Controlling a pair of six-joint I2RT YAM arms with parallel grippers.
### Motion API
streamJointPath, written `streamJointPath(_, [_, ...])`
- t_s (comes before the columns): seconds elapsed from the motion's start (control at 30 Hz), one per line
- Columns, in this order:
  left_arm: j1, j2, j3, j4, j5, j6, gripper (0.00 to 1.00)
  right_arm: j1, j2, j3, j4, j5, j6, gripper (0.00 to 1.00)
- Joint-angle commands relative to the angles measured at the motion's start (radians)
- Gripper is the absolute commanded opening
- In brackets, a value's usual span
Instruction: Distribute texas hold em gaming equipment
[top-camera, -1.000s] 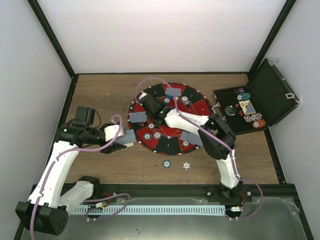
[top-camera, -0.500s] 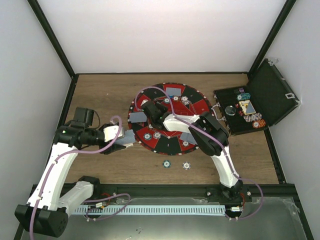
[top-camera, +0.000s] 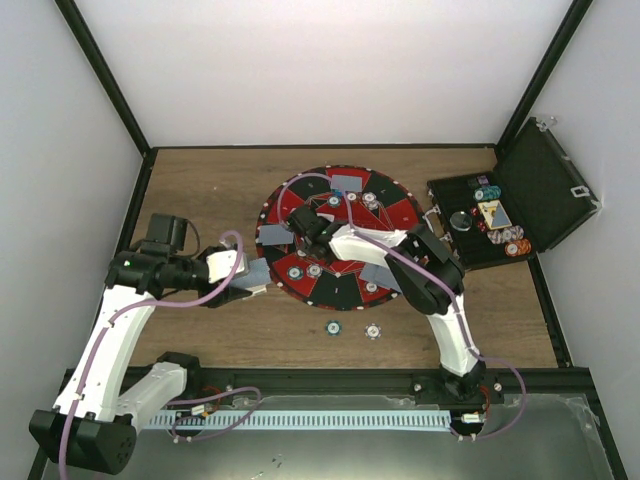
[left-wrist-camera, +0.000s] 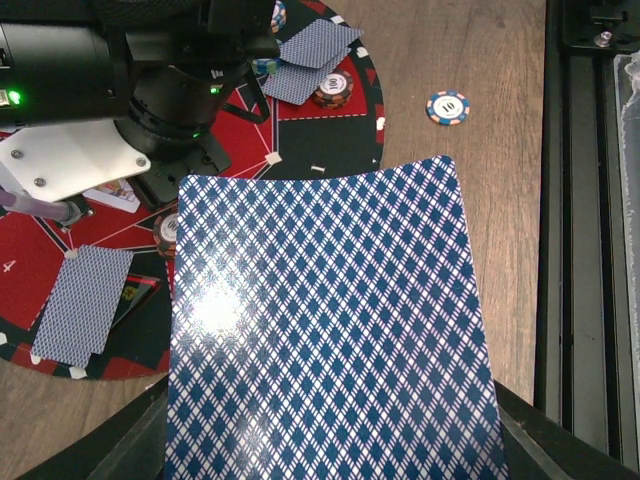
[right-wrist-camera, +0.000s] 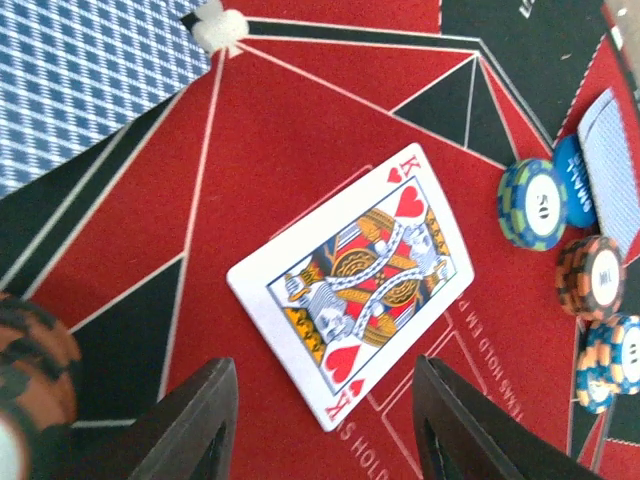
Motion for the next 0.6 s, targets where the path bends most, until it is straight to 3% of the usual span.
streamJointPath(0.0, [0.001, -0.009, 0.042, -0.005, 0.043, 0.014, 0.09, -0.001, -0.075, 0.057, -0.097, -0.092, 0.117, 0.52])
streamJointPath(0.2, [0.000, -0.011, 0.037, -0.006, 0.041, 0.015, 0.09, -0.016, -0.152, 0.093, -0.157, -0.140, 0.216, 0.65])
streamJointPath(0.27, [0.001, -0.011, 0.033, -0.005, 0.043, 0.015, 0.09, -0.029, -0.190, 0.119, -0.186, -0.159, 0.289, 0.73])
streamJointPath(0.37, [0.001, -0.011, 0.027, -0.001, 0.046, 0.015, 0.09, -0.063, -0.287, 0.149, -0.230, -0.283, 0.449, 0.98])
streamJointPath(0.57, [0.000, -0.011, 0.027, 0.002, 0.058, 0.015, 0.10, -0.133, -0.547, -0.046, -0.059, -0.610, 0.732, 1.00])
